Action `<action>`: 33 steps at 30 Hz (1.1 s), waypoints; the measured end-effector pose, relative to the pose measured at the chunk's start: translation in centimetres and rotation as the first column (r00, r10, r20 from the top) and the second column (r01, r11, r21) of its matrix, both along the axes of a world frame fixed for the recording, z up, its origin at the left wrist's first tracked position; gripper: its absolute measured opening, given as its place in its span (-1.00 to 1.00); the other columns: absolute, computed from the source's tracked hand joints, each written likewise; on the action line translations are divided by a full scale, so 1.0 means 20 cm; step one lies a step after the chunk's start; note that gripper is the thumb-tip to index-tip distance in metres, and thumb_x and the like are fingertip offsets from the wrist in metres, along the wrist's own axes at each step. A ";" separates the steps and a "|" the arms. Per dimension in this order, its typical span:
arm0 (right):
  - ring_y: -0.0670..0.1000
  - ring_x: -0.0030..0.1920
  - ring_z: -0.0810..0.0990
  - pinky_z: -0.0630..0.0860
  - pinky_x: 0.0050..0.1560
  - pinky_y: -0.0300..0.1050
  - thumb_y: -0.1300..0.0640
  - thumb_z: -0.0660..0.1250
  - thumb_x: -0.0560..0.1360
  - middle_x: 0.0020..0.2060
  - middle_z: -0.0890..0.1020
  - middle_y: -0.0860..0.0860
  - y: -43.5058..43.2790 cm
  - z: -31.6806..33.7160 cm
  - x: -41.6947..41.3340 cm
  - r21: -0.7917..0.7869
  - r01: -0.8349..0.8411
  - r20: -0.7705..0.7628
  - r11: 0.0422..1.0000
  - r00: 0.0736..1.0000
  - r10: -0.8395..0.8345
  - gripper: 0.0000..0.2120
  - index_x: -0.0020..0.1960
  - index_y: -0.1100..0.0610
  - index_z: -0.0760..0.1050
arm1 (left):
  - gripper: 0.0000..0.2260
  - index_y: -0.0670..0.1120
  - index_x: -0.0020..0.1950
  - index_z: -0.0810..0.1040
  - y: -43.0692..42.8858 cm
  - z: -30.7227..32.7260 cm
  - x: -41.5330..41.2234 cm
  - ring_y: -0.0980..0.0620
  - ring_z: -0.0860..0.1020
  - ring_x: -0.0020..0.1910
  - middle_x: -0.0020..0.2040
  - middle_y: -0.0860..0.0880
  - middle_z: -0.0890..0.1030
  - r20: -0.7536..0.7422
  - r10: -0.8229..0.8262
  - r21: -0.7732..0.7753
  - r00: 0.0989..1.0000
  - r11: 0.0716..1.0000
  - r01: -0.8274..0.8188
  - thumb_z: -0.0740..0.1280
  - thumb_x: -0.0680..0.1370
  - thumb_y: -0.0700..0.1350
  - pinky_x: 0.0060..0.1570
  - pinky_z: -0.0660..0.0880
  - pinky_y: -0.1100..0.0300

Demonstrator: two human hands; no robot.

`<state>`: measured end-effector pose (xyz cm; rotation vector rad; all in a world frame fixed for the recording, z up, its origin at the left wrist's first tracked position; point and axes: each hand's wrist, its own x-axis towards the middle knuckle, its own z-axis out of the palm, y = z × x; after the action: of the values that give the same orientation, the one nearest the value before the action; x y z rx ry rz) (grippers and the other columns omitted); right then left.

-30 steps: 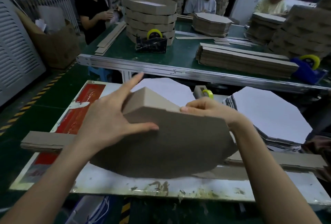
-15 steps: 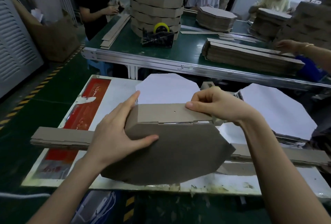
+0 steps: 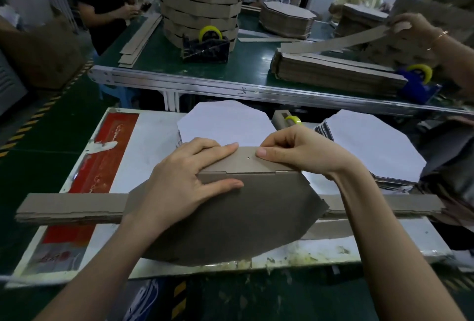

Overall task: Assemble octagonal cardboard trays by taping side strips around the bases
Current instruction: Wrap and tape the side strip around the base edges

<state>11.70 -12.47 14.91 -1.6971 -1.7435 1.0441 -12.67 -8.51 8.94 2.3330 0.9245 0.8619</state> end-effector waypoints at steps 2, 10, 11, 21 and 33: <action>-0.09 -0.17 0.65 0.59 -0.08 -0.15 -0.01 0.37 0.54 -0.15 0.73 0.03 0.00 0.00 0.00 0.004 -0.003 0.021 1.000 1.000 0.003 -0.78 -0.02 0.13 0.68 | -0.50 0.36 0.30 0.39 0.00 0.01 0.00 0.22 0.43 0.17 0.17 0.26 0.48 -0.001 0.006 -0.005 1.000 1.000 -0.006 0.22 0.37 0.42 0.12 0.48 0.07; -0.16 -0.26 0.58 0.50 -0.23 -0.32 0.04 0.38 0.55 -0.28 0.68 -0.06 0.02 -0.01 -0.02 -0.025 -0.017 0.020 1.000 1.000 0.018 -0.86 -0.10 0.09 0.65 | -0.58 0.36 0.25 0.44 -0.03 0.07 0.03 0.21 0.40 0.17 0.12 0.31 0.43 -0.059 -0.038 0.054 0.998 0.998 0.041 0.13 0.42 0.39 0.14 0.39 0.18; -0.16 -0.26 0.59 0.50 -0.23 -0.32 0.03 0.38 0.54 -0.27 0.69 -0.06 0.01 -0.01 -0.02 -0.019 -0.009 0.014 1.000 1.000 0.009 -0.85 -0.09 0.08 0.66 | -0.59 0.37 0.24 0.42 -0.03 0.07 0.03 0.21 0.40 0.17 0.11 0.33 0.41 -0.054 -0.050 0.050 0.997 0.997 0.052 0.13 0.42 0.39 0.14 0.39 0.19; 0.03 -0.17 0.51 0.56 -0.12 -0.06 0.09 0.28 0.59 -0.20 0.55 0.11 0.20 -0.28 0.29 0.085 0.698 -0.228 0.711 0.708 -0.668 -0.70 0.08 0.33 0.59 | -0.66 0.35 0.21 0.48 0.00 0.08 0.08 0.14 0.39 0.23 0.18 0.30 0.39 -0.059 -0.081 0.037 0.995 0.996 0.083 0.25 0.45 0.29 0.19 0.40 0.07; 0.22 -0.08 0.58 0.59 -0.04 0.12 0.17 0.27 0.61 -0.06 0.53 0.20 0.54 -0.81 1.01 -0.230 0.757 0.213 0.611 0.652 -0.728 -0.86 0.01 0.27 0.44 | -0.71 0.56 0.09 0.39 0.12 0.18 0.37 0.28 0.30 0.25 0.18 0.42 0.39 -0.228 -0.076 -0.071 0.971 0.996 0.061 0.19 0.38 0.44 0.24 0.35 0.15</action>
<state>31.91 -1.59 -1.20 -2.3853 -0.7315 0.8365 -5.35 -6.17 12.51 2.4295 0.9422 0.5331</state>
